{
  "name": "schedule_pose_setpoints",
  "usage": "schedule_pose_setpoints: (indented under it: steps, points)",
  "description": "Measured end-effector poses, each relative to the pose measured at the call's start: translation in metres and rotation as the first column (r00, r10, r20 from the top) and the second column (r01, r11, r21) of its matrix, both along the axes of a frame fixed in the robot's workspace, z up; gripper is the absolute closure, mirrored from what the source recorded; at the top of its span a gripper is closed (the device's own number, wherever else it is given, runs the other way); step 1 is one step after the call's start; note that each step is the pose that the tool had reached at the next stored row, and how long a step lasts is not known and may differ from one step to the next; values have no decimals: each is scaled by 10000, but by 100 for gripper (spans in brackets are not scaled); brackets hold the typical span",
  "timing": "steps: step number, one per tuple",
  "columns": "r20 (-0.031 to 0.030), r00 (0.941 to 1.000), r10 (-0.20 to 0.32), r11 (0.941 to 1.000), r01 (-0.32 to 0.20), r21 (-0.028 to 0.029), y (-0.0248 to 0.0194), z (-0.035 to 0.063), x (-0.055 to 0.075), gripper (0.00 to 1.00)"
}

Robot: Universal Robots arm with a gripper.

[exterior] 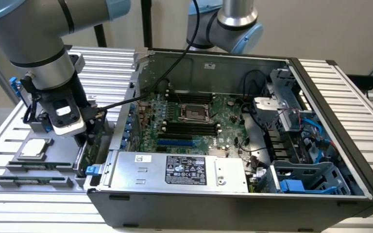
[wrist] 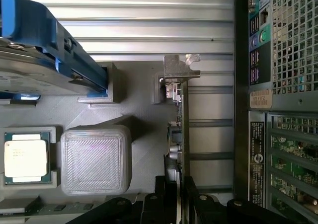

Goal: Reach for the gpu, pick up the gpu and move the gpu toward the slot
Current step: 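Pick up the gpu and move the gpu toward the slot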

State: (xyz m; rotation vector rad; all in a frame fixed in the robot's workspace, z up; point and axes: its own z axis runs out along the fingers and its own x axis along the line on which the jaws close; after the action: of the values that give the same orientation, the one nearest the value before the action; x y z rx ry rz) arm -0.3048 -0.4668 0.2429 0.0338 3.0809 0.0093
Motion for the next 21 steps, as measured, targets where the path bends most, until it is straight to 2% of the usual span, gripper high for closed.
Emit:
schedule_pose_setpoints:
  steps: [10, 17, 21]
  points:
    - [-117, 9999, 22, 10000, -22, 0, 0, 32, 0, 74]
    - [-170, 9999, 30, 10000, -30, 1, 0, 99, 0, 74]
    - [-200, 9998, 31, 10000, -31, 5, 0, 172, 0, 74]
